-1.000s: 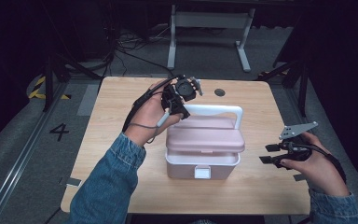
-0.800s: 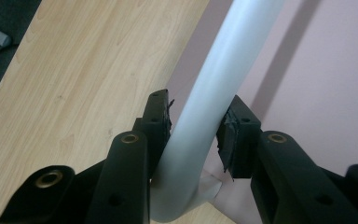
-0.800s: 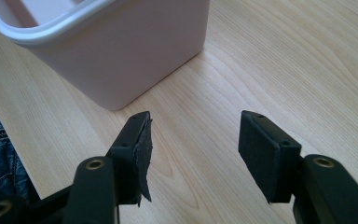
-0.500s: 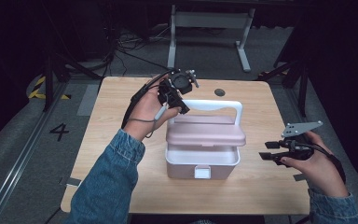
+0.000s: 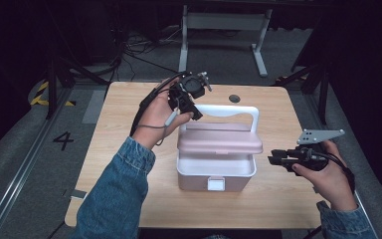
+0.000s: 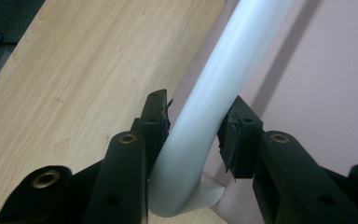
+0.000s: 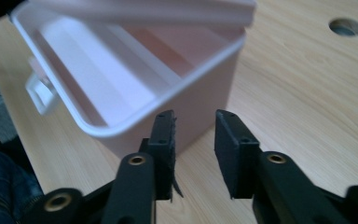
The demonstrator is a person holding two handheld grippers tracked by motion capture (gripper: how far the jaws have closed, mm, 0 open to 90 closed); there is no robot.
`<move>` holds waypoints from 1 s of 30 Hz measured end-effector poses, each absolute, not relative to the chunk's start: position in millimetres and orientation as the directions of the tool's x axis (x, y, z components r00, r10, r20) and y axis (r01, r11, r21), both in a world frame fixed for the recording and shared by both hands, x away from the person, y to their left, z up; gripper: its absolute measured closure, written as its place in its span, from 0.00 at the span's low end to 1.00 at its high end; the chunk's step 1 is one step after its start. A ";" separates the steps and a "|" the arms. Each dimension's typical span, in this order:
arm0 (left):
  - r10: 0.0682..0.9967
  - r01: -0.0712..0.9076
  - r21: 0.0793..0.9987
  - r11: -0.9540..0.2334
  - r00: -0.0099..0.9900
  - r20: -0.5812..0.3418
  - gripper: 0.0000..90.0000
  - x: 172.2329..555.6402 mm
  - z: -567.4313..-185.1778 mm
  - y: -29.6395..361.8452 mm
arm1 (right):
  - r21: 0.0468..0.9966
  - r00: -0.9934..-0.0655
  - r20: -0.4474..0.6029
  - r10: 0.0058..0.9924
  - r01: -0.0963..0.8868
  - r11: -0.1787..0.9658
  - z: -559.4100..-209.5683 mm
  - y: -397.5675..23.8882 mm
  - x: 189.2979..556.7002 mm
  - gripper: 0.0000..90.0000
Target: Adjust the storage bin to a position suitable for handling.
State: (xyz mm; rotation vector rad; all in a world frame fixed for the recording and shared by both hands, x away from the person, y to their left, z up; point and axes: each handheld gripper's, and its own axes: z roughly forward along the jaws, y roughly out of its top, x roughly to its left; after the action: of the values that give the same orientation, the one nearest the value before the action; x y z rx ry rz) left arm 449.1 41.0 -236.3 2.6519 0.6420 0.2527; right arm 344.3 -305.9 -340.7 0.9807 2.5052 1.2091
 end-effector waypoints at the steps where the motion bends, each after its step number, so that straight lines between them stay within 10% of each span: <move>1: 0.473 0.401 0.421 -0.814 0.878 0.078 0.73 449.2 -236.4 41.0 | 0.764 -0.767 0.109 0.632 0.472 0.440 -340.7 -303.1 344.1 0.81; 10: 0.485 0.416 0.426 -0.803 0.872 0.065 0.73 451.4 -236.7 42.6 | 0.836 -0.813 0.127 0.569 0.396 0.380 -336.8 -281.9 340.9 0.99; 30: 0.471 0.395 0.450 -0.801 0.879 0.068 0.59 446.5 -236.6 49.9 | 0.873 -0.831 0.153 0.534 0.368 0.321 -337.8 -269.6 341.2 1.00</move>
State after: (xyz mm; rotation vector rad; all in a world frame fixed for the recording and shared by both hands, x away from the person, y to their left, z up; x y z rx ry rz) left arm 446.5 49.9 -236.6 2.6174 0.6348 0.2449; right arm 341.2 -269.6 -337.8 0.8335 2.4168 1.5282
